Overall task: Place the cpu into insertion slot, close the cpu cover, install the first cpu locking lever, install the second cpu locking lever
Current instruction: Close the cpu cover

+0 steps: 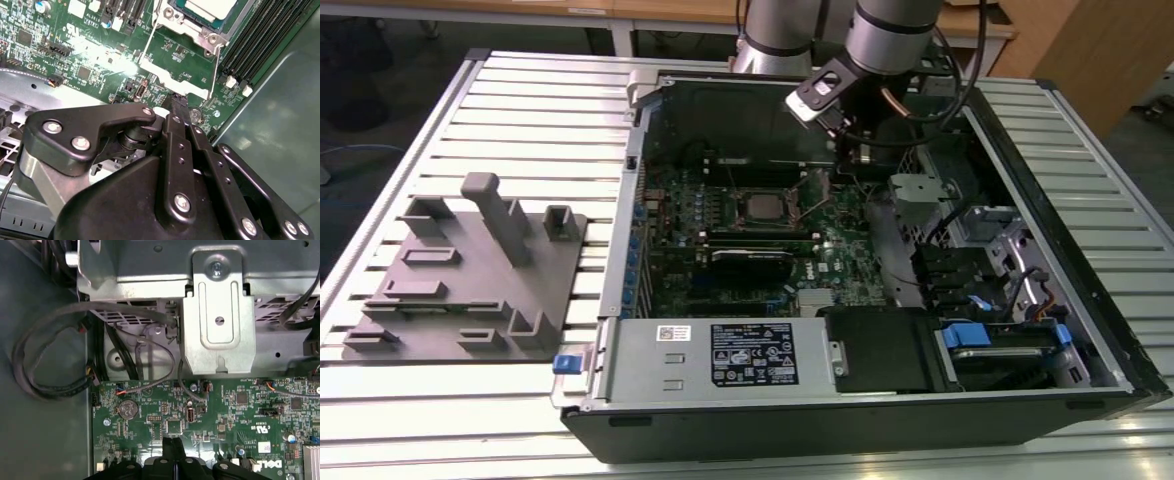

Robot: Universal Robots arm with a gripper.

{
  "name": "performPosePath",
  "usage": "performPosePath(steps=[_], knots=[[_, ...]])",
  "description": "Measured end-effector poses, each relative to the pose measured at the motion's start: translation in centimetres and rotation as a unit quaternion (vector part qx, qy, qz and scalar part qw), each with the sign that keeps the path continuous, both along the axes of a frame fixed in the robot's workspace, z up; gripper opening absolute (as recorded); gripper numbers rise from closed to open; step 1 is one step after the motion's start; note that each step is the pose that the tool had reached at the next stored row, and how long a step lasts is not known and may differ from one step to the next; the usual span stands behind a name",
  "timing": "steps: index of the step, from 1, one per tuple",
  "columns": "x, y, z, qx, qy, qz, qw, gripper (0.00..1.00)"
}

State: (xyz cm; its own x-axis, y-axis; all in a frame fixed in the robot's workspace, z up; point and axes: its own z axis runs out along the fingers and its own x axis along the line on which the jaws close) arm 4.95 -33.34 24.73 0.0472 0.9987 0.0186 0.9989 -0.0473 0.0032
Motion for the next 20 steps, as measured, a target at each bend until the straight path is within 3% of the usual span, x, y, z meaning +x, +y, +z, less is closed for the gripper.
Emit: performPosePath(steps=[8,20], knots=[[-0.19,0.00,-0.01,0.0001,0.0000,0.000,1.00000,0.11],[-1.41,-0.06,-0.01,0.0000,0.0000,0.000,1.00000,0.11]])
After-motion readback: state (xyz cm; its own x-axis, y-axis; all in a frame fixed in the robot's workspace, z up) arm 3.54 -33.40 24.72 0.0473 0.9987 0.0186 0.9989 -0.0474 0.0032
